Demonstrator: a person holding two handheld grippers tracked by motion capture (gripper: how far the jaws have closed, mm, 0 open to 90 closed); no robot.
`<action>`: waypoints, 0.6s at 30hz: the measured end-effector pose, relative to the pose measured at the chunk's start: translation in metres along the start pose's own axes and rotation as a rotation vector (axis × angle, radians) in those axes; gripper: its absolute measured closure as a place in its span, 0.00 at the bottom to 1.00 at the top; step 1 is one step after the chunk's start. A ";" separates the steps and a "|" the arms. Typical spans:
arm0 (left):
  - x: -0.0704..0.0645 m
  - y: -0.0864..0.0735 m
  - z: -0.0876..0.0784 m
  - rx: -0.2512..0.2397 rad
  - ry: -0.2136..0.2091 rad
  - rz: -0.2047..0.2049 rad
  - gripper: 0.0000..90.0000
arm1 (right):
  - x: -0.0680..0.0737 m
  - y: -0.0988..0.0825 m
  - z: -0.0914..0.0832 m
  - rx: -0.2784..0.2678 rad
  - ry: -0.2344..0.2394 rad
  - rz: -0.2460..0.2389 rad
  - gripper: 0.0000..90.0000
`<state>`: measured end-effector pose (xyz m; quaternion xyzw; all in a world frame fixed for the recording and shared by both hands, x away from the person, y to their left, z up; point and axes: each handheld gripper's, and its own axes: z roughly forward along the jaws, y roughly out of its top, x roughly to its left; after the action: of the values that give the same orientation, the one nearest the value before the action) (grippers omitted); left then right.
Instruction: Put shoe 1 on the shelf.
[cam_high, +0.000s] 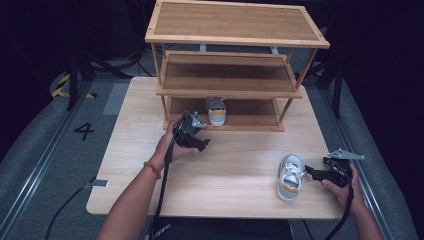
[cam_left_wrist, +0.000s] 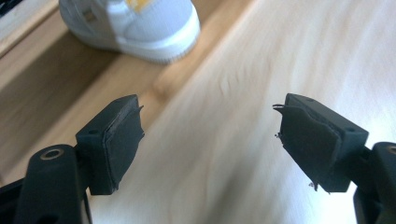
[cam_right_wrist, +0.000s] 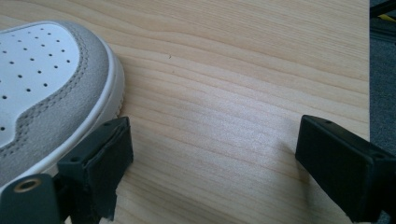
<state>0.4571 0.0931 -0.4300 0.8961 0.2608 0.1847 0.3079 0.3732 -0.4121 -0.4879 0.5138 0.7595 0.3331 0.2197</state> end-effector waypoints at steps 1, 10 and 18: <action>-0.001 -0.003 -0.003 -0.003 0.000 0.012 0.24 | 0.000 0.000 0.000 0.000 0.000 0.001 0.13; -0.013 -0.042 -0.034 -0.003 -0.012 0.002 0.24 | 0.000 -0.001 -0.001 -0.001 -0.001 -0.003 0.13; -0.033 -0.087 -0.057 0.069 0.022 0.031 0.24 | 0.001 0.000 -0.003 0.010 0.024 -0.021 0.18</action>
<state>0.3717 0.1590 -0.4497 0.9081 0.2565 0.1901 0.2711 0.3703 -0.4123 -0.4860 0.5029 0.7691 0.3330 0.2116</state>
